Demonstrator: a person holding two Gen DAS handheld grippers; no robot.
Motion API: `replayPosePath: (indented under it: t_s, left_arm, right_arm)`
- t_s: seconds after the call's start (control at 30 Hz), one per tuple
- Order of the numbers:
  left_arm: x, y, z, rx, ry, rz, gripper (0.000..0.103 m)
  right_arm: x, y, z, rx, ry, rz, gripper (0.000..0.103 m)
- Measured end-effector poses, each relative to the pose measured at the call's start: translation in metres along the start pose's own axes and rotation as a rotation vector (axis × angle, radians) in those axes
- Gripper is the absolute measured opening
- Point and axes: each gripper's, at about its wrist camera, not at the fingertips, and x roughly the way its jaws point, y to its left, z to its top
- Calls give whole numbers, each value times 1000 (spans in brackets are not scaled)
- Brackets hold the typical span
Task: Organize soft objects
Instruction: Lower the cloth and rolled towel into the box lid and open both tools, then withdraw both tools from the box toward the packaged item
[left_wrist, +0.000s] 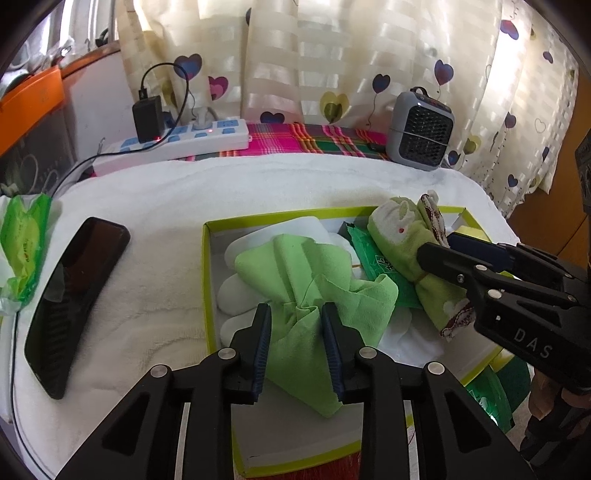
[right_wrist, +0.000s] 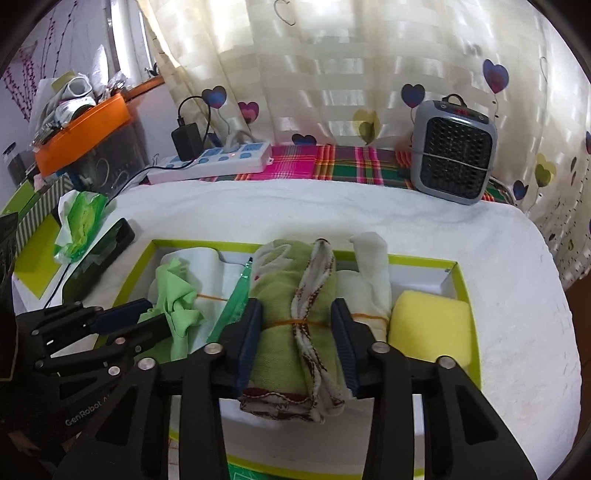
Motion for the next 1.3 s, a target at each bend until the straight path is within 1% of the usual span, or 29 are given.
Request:
replayPosePath:
  t_s: [0.27, 0.37, 0.5, 0.73, 0.87, 1.0, 1.07, 1.23, 1.3]
  left_arm:
    - [1, 0, -1, -3, 5, 3, 27]
    - [1, 0, -1, -4, 5, 7, 30]
    - [2, 2, -1, -4, 5, 9, 31]
    - [1, 0, -1, -4, 4, 11, 33]
    - [-2, 1, -1, -3, -2, 14, 39]
    - [-11, -2, -3, 8, -15, 10, 42]
    - [-15, -4, -3, 11, -18, 14, 48]
    - [-26, -9, -6, 13, -29, 15, 50]
    - [-32, -11, -8, 17, -36, 18, 50]
  right_arm:
    - [4, -2, -2, 13, 10, 14, 38]
    - [5, 0, -2, 7, 11, 9, 37]
    - [6, 4, -4, -14, 8, 2, 37]
    - [5, 4, -4, -8, 8, -1, 38]
    - [2, 1, -3, 5, 6, 1, 38]
    - [-5, -1, -3, 17, -3, 1, 38]
    - [-8, -1, -3, 19, -4, 2, 38]
    - [-20, -3, -7, 23, -22, 0, 38]
    - [-25, -3, -8, 27, -28, -4, 43]
